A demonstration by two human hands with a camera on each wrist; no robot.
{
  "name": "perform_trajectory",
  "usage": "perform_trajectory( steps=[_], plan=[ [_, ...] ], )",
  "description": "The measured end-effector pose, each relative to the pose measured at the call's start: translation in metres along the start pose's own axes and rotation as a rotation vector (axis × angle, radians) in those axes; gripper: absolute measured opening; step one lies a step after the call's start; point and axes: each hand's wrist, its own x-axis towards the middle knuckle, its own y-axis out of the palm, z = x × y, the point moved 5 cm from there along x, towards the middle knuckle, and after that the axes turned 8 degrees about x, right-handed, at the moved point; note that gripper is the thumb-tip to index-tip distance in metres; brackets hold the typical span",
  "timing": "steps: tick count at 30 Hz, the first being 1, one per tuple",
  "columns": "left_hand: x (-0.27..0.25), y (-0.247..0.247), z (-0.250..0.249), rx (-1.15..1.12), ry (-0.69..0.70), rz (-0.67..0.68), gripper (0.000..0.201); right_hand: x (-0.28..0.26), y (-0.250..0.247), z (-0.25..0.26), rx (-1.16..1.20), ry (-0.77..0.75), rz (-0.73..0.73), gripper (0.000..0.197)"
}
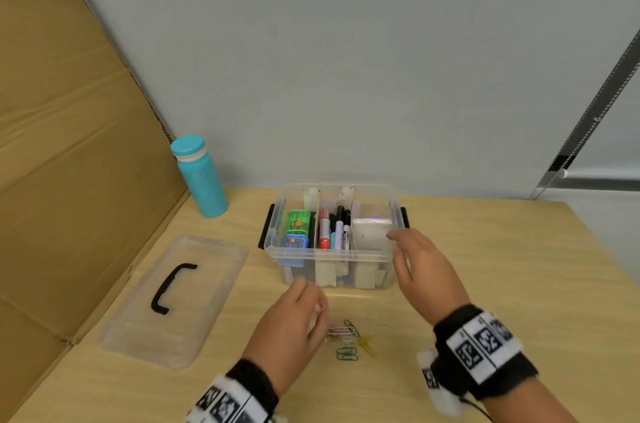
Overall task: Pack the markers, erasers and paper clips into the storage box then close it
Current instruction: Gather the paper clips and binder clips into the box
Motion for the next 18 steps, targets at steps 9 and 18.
perform_trajectory(
  steps=[9,18],
  plan=[
    [0.16,0.004,-0.069,0.317,0.168,0.196,0.021,-0.023,0.025,-0.011,-0.051,-0.11,-0.023,0.054],
    [0.129,-0.021,-0.047,0.002,0.166,0.099,0.03,-0.04,0.017,-0.012,0.049,-0.134,-0.089,0.046]
  ],
)
